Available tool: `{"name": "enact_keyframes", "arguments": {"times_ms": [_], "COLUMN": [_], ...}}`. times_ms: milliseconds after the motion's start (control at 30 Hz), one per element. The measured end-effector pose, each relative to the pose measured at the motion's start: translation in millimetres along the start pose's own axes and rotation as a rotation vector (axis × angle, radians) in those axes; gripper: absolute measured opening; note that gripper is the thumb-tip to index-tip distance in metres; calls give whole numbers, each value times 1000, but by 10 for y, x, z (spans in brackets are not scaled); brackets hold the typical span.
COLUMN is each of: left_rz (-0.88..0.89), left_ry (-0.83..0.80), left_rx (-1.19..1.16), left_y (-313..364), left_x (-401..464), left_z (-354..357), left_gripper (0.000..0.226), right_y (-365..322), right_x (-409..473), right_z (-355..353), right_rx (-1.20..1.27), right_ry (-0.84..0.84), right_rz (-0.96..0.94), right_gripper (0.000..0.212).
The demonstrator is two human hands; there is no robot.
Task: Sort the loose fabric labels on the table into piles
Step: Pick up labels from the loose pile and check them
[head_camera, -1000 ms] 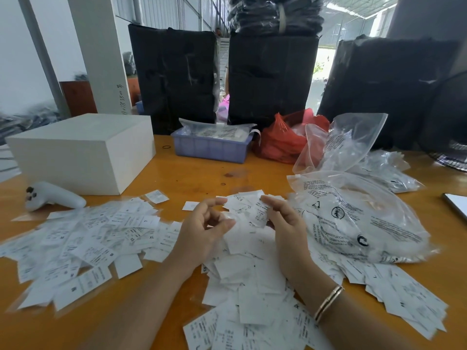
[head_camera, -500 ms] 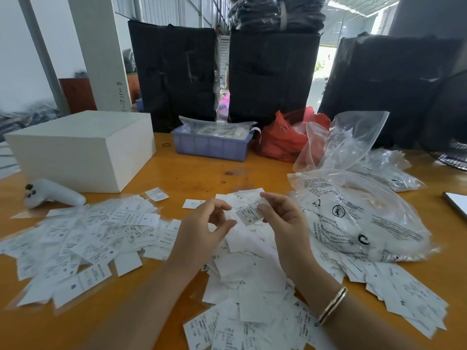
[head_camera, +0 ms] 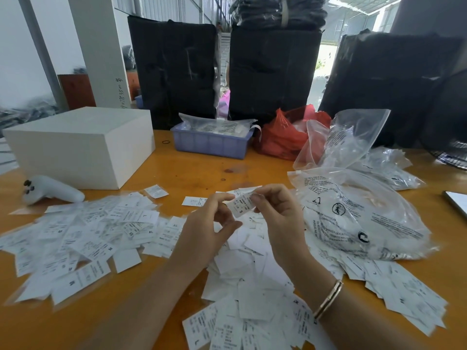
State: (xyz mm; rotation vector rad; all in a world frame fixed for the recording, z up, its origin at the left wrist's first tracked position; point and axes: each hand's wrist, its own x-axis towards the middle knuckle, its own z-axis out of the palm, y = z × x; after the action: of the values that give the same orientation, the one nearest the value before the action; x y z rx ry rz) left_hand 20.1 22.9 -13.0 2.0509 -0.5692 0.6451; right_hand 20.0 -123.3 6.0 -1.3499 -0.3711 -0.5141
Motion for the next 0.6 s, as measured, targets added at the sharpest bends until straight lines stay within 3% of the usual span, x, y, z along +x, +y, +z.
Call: {"name": "enact_keyframes", "arguments": {"times_ms": [600], "left_rz": [-48], "left_ry": [-23], "left_rx": [-59], "left_y": [-11], "left_x": [-2], "left_z": [6], "left_gripper": [49], "right_y": [3], "right_x": [29], "right_z": [-24], "right_rx": [43], "right_ry": [-7], "right_rz": [14], "right_gripper": [24]}}
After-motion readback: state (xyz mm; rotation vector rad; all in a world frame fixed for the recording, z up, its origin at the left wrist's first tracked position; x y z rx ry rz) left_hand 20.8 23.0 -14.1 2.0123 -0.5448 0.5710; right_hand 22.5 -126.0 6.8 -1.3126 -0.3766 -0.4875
